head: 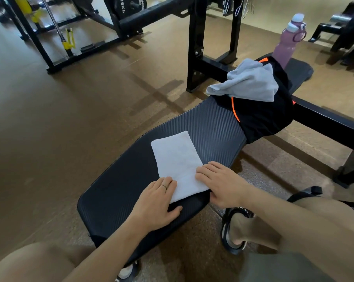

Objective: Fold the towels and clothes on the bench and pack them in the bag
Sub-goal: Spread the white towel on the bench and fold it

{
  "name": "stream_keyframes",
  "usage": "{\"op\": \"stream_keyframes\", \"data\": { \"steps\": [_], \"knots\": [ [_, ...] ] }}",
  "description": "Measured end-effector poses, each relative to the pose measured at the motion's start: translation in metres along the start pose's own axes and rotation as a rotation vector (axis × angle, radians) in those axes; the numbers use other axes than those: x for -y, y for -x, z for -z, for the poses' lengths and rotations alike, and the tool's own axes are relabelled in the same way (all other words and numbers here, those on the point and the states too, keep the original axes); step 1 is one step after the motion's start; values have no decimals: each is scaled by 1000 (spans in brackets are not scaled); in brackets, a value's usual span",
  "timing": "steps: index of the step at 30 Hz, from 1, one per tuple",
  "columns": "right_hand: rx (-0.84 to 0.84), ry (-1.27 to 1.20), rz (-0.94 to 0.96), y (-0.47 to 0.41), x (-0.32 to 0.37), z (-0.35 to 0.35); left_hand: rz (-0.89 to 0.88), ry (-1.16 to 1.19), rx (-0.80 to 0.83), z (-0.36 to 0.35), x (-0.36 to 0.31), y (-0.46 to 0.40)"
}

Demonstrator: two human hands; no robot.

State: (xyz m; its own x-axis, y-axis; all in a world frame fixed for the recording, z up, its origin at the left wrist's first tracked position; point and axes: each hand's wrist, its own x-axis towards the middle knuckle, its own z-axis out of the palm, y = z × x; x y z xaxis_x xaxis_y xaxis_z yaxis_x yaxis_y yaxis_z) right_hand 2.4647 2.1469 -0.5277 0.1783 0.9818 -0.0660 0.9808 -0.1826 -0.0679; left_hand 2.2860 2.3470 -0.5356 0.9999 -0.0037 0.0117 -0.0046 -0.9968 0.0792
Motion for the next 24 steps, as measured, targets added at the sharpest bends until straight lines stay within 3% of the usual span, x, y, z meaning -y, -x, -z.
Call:
{"op": "stream_keyframes", "data": {
  "steps": [6, 10, 17, 24],
  "knots": [
    [-171, -317, -248, -11, 5, 1, 121, 65, -37, 1, 0, -8],
    [-209, -552, -418, -20, 2, 8, 365, 440, -118, 13, 9, -10],
    [-117, -819, -659, -46, -3, 19, 690, 945, -143, 12, 23, -20],
    [-145, -745, -758, -63, -4, 2, 803, 932, -95, 7, 29, -35]
  ]
}}
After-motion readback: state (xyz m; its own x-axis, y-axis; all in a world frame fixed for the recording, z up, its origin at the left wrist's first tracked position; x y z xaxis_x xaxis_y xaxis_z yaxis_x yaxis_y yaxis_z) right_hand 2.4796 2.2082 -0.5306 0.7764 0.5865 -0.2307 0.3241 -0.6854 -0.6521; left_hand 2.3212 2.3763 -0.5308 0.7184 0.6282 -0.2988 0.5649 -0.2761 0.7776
